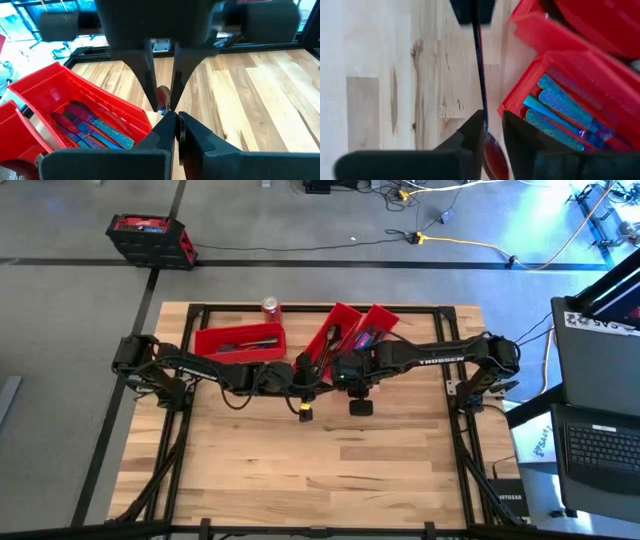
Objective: Sort silverware
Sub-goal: Put the black spoon into the middle red bin, then adjust the red bins
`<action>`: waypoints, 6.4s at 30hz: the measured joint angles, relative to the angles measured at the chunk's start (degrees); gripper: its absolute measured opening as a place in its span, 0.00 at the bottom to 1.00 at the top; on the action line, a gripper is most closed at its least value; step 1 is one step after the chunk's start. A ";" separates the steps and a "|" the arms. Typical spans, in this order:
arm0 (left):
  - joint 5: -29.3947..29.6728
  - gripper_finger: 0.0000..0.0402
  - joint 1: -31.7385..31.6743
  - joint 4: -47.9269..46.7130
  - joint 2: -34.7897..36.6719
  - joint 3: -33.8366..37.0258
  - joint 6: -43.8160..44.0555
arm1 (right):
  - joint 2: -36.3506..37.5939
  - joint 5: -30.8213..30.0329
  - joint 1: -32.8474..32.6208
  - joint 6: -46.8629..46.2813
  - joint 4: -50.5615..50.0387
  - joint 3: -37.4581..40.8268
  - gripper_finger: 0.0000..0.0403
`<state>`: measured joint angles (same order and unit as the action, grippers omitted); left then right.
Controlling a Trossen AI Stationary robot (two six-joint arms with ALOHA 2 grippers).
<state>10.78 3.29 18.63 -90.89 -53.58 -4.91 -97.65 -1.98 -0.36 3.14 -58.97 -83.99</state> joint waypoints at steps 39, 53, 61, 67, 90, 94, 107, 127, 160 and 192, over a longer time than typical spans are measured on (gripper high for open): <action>0.38 0.00 0.02 -0.13 -0.04 0.00 -3.28 | 7.79 -9.95 -0.02 -2.16 -19.65 -7.08 0.39; 2.02 0.00 0.03 3.27 4.11 0.00 -19.46 | 27.71 -11.92 -0.04 -18.97 -21.74 8.18 0.39; 2.80 0.00 -3.50 -0.48 5.18 0.00 -27.46 | 36.01 -10.22 -0.04 -28.27 -21.61 17.05 0.39; 2.89 0.00 -6.07 -0.38 5.34 0.00 -34.33 | 37.47 -5.78 -0.04 -29.66 -21.63 20.90 0.39; 10.43 0.00 -14.77 -6.05 5.51 0.02 -43.71 | 42.47 -0.94 -0.04 -32.47 -18.56 30.27 0.39; 10.19 0.00 -14.79 -6.52 4.72 0.02 -43.71 | 42.47 -1.05 -0.04 -32.43 -16.19 31.76 0.39; 11.28 0.00 -14.05 -8.94 -1.08 0.04 -41.81 | 42.42 -1.45 -0.04 -29.99 -14.25 32.70 0.39; 9.43 0.04 -13.77 -8.28 -5.86 0.02 -36.54 | 42.42 -1.62 -0.04 -29.71 -13.91 32.70 0.39; -0.22 0.50 -9.58 -22.37 -5.77 -1.97 -21.63 | 42.40 -3.85 0.02 -28.13 -11.31 32.70 0.39; 18.45 0.39 -6.05 -44.85 -5.66 -20.74 -16.44 | 28.76 -12.68 1.19 -27.80 29.97 36.83 0.39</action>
<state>29.23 -2.76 -26.21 -96.55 -74.32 -21.35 -68.88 -14.66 0.83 -24.66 -29.00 -47.15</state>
